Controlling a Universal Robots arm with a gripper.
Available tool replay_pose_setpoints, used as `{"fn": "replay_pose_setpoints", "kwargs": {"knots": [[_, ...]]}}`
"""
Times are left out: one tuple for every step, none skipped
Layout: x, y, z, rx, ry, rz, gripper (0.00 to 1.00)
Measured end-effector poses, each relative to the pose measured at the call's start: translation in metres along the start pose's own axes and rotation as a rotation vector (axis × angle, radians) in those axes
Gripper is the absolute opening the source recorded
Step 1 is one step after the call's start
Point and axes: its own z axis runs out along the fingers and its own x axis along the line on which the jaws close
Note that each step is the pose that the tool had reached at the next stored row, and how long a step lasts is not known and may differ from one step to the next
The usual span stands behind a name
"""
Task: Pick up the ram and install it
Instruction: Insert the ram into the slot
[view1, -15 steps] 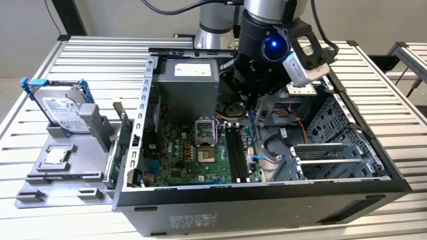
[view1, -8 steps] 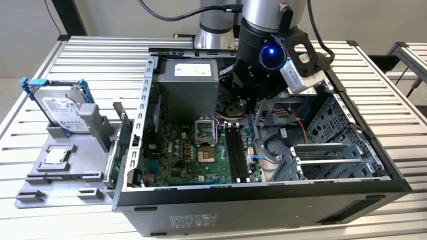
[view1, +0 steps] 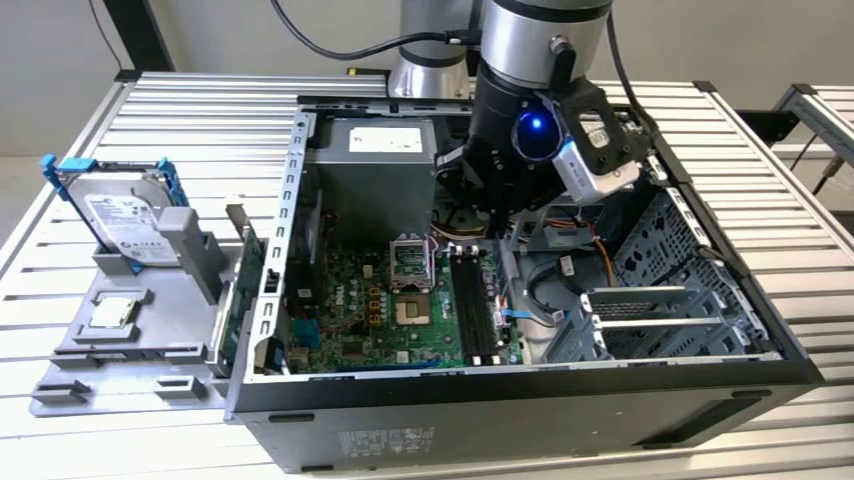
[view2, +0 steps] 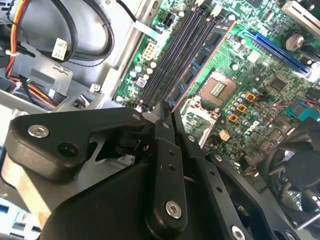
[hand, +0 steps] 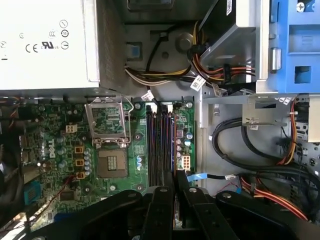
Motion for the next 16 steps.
{"fn": "replay_pose_setpoints", "kwargs": {"knots": [[0.0001, 0.0000, 0.0017, 0.0000, 0.0000, 0.000, 0.00], [0.0002, 0.0000, 0.0037, -0.0002, 0.0000, -0.002, 0.00], [0.0002, 0.0001, 0.0054, -0.0001, 0.0000, -0.003, 0.00], [0.0002, 0.0002, 0.0073, -0.0003, 0.0000, -0.005, 0.00], [0.0003, 0.0002, 0.0091, -0.0003, 0.0000, -0.006, 0.00], [0.0003, 0.0003, 0.0109, -0.0003, 0.0000, -0.008, 0.00], [0.0003, 0.0004, 0.0128, -0.0005, 0.0000, -0.009, 0.00], [0.0003, 0.0005, 0.0146, -0.0004, -0.0001, -0.010, 0.00], [0.0004, 0.0005, 0.0164, -0.0006, -0.0001, -0.011, 0.00], [0.0005, 0.0005, 0.0183, -0.0006, -0.0001, -0.012, 0.00], [0.0005, 0.0005, 0.0202, -0.0006, -0.0001, -0.013, 0.00], [0.0006, 0.0005, 0.0218, -0.0005, 0.0000, -0.014, 0.00], [0.0006, 0.0005, 0.0236, -0.0005, 0.0000, -0.015, 0.00], [0.0007, 0.0005, 0.0255, -0.0006, -0.0001, -0.015, 0.00], [0.0007, 0.0006, 0.0273, -0.0006, -0.0001, -0.015, 0.00], [0.0008, 0.0006, 0.0292, -0.0007, -0.0001, -0.015, 0.00]]}}
